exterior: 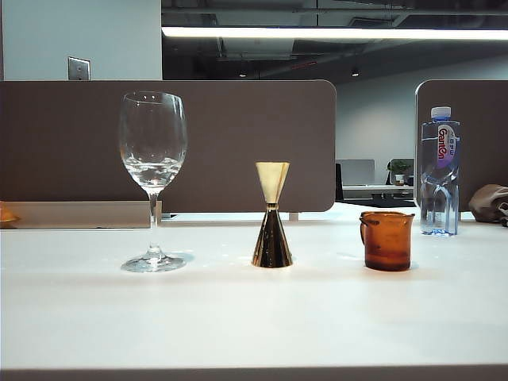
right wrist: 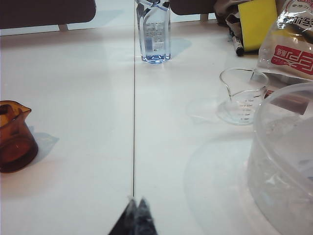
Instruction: Pick up the small amber measuring cup and pour the water in it into the jigger, then pick up the jigger and pour the water in it into the wine glass.
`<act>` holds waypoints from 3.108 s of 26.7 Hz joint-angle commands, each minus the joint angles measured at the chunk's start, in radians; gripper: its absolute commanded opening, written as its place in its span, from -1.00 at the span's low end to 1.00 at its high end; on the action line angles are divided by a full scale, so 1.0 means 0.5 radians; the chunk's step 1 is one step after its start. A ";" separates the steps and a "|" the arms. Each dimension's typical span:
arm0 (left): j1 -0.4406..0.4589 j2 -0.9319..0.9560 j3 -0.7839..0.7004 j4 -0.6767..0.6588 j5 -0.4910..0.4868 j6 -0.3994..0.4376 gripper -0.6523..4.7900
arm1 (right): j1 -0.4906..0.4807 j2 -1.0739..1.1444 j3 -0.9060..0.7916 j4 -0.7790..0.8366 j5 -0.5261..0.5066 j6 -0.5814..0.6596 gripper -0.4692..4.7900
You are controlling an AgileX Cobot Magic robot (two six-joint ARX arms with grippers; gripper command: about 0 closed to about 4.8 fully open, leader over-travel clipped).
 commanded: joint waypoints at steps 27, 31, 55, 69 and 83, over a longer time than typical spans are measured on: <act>0.002 0.127 2.102 -1.793 0.756 -0.311 -0.77 | -0.002 0.001 -0.009 0.436 -0.773 0.146 -0.82; 0.002 0.262 2.247 -2.389 0.655 0.010 -0.77 | -0.002 0.000 -0.009 0.436 -0.773 0.146 -0.82; -0.099 0.361 2.270 -2.291 1.390 0.234 -0.77 | -0.003 0.000 -0.009 0.436 -0.774 0.146 -0.82; -0.098 0.361 2.269 -2.292 1.391 0.228 -0.77 | -0.002 0.000 -0.009 0.474 -0.771 0.196 -0.83; -0.098 0.361 2.269 -2.292 1.392 0.227 -0.77 | -0.003 0.001 0.320 0.850 -0.958 0.942 -0.83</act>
